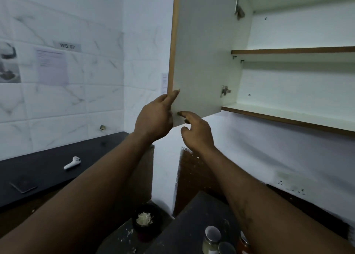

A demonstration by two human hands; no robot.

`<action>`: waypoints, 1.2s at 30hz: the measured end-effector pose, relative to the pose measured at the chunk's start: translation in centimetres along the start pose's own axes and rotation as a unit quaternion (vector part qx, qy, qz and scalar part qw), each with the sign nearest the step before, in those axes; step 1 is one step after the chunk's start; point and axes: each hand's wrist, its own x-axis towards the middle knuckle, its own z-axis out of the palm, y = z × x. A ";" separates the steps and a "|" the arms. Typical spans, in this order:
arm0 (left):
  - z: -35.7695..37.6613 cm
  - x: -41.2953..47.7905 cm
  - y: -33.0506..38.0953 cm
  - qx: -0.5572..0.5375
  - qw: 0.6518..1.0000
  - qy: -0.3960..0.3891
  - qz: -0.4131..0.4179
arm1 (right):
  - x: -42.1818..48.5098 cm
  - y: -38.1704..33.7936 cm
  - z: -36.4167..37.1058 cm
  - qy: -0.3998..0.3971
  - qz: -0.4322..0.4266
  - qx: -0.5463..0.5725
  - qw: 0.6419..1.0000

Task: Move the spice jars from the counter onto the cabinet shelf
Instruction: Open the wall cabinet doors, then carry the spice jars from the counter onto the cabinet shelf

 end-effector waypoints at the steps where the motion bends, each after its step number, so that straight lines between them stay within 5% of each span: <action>1: -0.1 -0.2 -1.0 0.003 1.000 -0.011 -0.008 | 0.7 -0.4 0.6 -0.023 0.009 -0.006 1.000; 8: -0.3 -0.1 -4.1 0.028 0.985 -0.142 -0.095 | 3.7 -1.0 4.0 -0.098 0.002 -0.053 0.994; 15: 0.0 -1.7 -1.9 0.137 0.985 -0.070 -0.073 | 3.4 0.4 2.9 -0.083 -0.014 -0.066 0.994; 20: 1.1 -1.5 0.1 0.171 0.984 0.017 0.037 | 2.3 1.7 0.0 -0.104 -0.025 -0.103 0.989; 23: 2.3 -0.2 2.1 0.159 0.984 -0.022 0.073 | 1.8 3.0 -2.6 -0.089 -0.014 -0.150 0.985; 29: 4.8 1.6 6.3 0.118 0.985 -0.122 0.011 | 0.2 5.8 -10.0 -0.055 0.032 -0.234 0.970; 36: 8.8 2.9 13.8 0.048 0.975 -0.206 0.067 | -4.0 8.7 -20.2 -0.012 0.087 -0.308 0.947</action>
